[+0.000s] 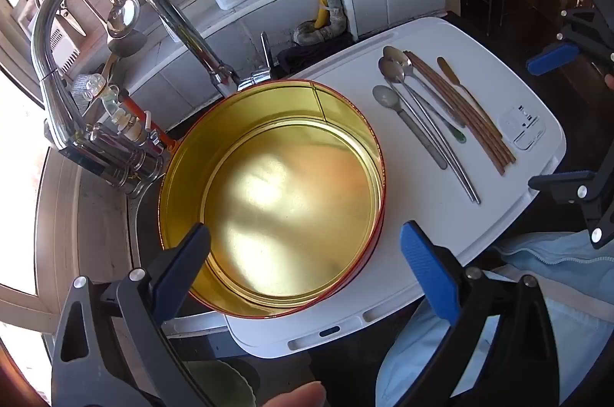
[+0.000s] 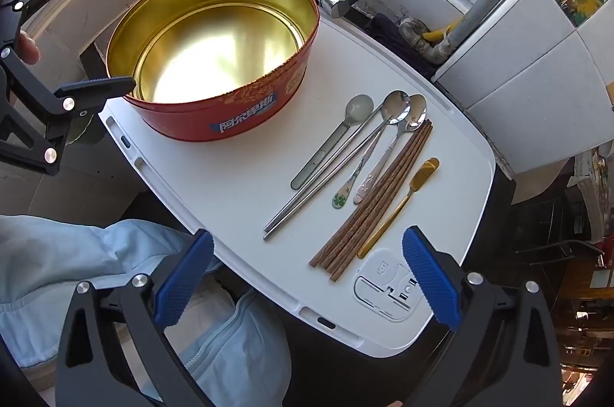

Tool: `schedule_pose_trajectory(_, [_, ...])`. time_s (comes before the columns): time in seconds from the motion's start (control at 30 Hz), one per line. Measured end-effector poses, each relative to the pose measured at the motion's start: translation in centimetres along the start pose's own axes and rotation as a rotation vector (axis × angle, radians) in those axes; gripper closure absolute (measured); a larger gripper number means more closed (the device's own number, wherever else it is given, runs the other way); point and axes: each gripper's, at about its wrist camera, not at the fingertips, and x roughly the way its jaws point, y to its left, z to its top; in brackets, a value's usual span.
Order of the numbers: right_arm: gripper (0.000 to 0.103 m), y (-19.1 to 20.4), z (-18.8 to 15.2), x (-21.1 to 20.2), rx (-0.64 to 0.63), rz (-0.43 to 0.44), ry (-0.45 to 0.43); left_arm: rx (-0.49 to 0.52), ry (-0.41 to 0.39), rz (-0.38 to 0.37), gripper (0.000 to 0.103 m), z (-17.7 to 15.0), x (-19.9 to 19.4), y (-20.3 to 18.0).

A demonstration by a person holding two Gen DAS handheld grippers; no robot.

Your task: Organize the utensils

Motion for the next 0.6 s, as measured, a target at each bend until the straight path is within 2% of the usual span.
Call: schedule_pose_trajectory(0.6, [0.003,0.06,-0.01,-0.03,0.001,-0.006,0.001,0.001,-0.002,-0.004,0.007,-0.27,-0.04,0.11])
